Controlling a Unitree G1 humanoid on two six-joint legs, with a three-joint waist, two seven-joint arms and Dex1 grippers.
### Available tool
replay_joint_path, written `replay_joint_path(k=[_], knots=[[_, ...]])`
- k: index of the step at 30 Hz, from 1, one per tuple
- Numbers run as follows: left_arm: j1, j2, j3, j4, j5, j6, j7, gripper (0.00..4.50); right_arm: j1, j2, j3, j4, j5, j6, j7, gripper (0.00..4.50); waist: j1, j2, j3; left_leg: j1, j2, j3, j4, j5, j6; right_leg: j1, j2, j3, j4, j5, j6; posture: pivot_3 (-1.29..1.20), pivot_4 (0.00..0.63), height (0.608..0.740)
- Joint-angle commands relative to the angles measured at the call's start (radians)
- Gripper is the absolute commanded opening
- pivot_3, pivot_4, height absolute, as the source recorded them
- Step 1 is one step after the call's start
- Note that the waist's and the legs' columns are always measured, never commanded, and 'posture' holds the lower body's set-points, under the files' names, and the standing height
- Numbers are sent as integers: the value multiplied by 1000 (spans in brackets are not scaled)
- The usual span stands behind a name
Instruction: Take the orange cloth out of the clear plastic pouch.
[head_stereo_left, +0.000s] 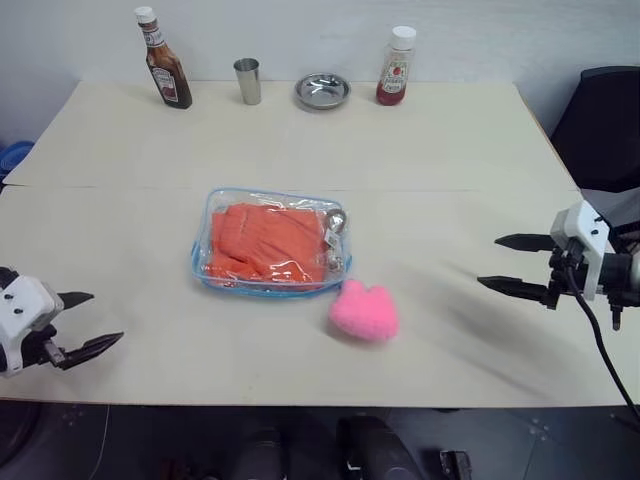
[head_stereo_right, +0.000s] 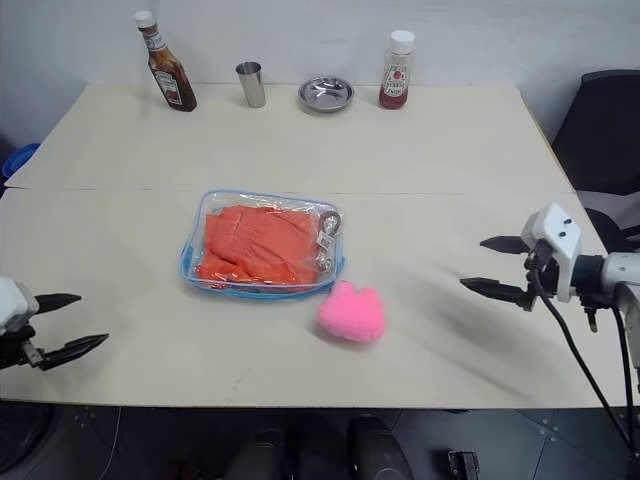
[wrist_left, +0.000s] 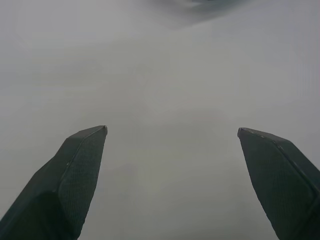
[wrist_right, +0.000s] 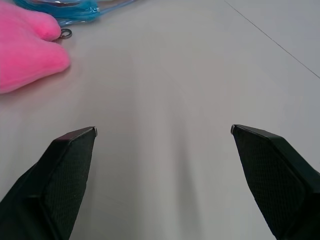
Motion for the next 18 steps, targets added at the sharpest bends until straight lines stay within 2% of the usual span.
replay_joint_path(k=[1, 18], knots=[[-6, 7, 7, -13, 1, -19, -7, 4445, -2, -17, -42, -26, 12, 3, -7, 4500, 0, 0, 0, 0, 0, 0, 0, 0, 0, 0, 0, 0, 0, 0, 0, 0, 150, 740], [-89, -11, -16, -74, -46, 128, 50, 4445, 26, 22, -34, -60, 5, -17, -82, 4500, 1, 0, 0, 0, 0, 0, 6, 0, 0, 0, 0, 0, 7, 0, 0, 0, 150, 740]])
